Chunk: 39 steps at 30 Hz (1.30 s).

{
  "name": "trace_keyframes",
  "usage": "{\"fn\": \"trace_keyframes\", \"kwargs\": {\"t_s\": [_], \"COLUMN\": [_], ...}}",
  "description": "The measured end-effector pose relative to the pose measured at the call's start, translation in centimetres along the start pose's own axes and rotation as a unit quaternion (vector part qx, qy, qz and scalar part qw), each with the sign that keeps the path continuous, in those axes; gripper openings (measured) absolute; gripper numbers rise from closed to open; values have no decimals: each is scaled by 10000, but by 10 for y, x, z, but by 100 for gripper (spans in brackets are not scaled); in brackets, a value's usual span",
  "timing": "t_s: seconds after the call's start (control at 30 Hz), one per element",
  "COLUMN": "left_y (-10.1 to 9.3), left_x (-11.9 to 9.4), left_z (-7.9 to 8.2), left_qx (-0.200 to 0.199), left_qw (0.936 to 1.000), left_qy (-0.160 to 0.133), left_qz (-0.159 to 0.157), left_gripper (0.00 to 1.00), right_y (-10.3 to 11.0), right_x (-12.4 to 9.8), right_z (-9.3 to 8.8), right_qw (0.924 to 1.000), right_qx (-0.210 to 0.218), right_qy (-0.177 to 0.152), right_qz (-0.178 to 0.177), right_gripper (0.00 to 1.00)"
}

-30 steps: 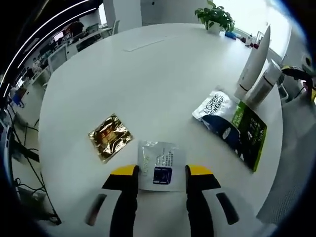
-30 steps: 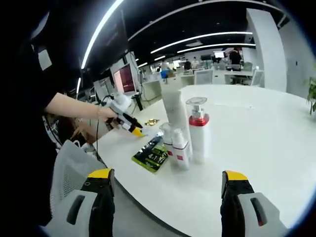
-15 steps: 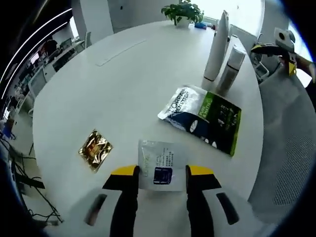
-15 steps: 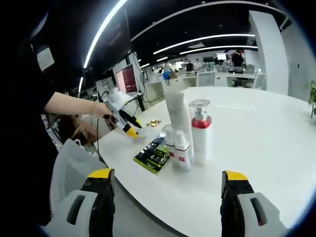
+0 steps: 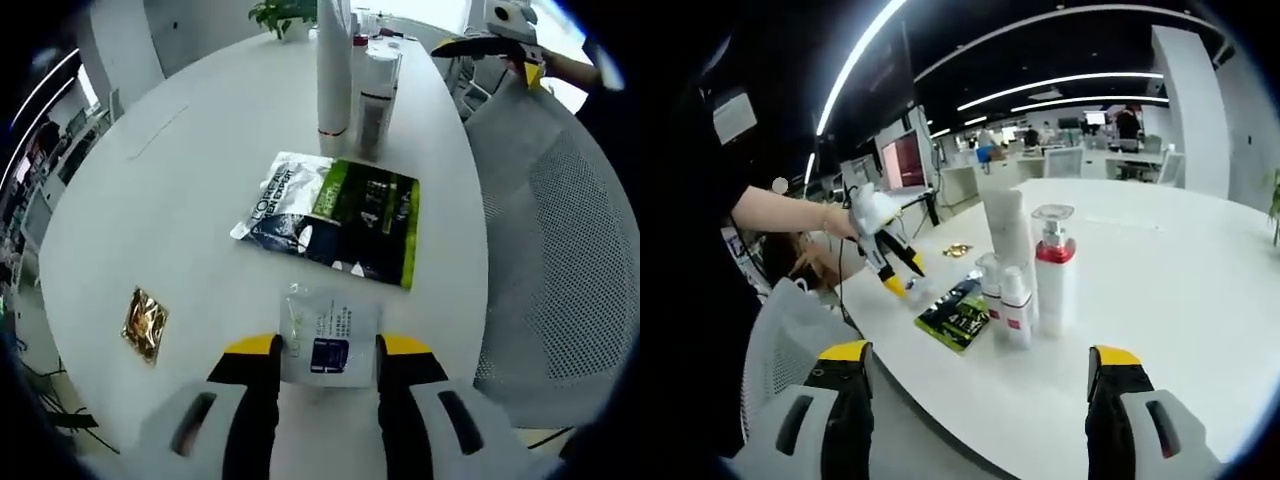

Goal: Arrange the skincare products in the storage area until every visible bottle or jar stands upright without overlapping.

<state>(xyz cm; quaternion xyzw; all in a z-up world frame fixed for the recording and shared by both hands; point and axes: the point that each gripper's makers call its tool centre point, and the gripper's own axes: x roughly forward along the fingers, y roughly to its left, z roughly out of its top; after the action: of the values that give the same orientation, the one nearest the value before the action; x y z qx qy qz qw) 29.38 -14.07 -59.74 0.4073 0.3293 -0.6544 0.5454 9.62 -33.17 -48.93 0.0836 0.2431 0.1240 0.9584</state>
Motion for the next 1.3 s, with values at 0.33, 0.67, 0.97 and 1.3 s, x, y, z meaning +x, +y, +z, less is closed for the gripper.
{"fn": "trace_keyframes", "kwargs": {"t_s": [0.33,0.67,0.97,1.3], "left_y": [-17,-11,-11,-11], "left_x": [12,19,22,27], "left_z": [-1,-5,-5,-6], "left_qx": [500,754,764,692], "left_qw": [9981,9956,9953,9958], "left_qy": [329,514,528,528], "left_qz": [-167,-220,-277,-294], "left_gripper": [36,36,37,35], "right_y": [-1,-1,-3,-5], "right_x": [-1,-1,-1,-1], "right_z": [0,1,1,-1], "right_qw": [10000,10000,10000,10000], "right_qx": [-22,3,29,35], "right_qy": [-12,-37,-43,-18], "right_qz": [-5,-50,-83,-89], "right_gripper": [91,91,90,90]}}
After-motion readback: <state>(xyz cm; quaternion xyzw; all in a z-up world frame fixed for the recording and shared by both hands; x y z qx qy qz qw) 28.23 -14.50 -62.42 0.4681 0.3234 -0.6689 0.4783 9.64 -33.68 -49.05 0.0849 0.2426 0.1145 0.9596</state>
